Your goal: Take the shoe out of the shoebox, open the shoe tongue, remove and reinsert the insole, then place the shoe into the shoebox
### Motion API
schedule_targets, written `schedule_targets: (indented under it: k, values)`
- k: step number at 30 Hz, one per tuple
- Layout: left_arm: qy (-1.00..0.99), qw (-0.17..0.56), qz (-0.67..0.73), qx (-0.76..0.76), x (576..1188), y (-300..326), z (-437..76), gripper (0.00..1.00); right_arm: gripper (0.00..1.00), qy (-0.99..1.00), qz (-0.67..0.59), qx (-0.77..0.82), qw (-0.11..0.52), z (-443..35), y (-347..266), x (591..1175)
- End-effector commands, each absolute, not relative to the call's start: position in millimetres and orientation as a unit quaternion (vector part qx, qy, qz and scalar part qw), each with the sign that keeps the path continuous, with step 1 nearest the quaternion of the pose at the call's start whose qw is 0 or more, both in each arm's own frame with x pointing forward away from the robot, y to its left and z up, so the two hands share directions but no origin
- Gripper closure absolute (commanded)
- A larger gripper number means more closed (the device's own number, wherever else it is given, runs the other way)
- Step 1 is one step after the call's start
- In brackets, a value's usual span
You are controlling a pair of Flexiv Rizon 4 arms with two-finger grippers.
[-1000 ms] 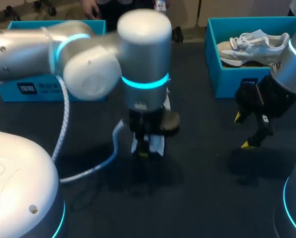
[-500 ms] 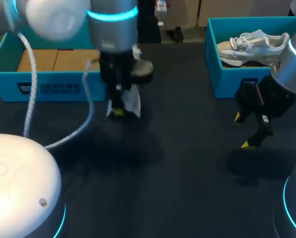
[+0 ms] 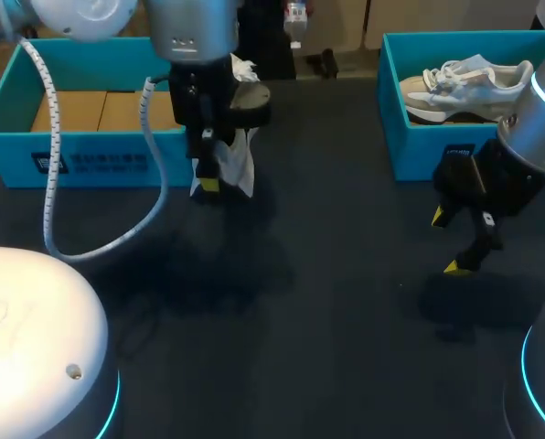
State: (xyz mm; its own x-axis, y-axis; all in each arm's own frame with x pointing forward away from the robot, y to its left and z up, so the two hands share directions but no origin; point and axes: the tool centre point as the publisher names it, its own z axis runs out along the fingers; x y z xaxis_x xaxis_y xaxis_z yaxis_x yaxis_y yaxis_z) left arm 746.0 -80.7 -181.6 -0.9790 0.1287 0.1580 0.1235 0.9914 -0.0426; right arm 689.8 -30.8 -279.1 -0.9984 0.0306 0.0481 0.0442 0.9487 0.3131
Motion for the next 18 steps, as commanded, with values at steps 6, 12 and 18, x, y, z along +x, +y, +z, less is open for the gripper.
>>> schedule_targets:
  k: [6,12,18]
  values:
    - [-0.996,0.075,0.022,-0.043,792,-39,-133,1.0,0.0,-0.987,-0.158,-0.019,0.021,-280,-30,690]
    - [-0.997,0.062,-0.001,-0.044,827,-9,-129,1.0,0.0,-0.987,-0.158,-0.019,0.021,-280,-30,690]
    - [-0.999,0.046,-0.013,-0.019,871,37,-125,1.0,0.0,-0.987,-0.158,-0.019,0.021,-280,-30,690]
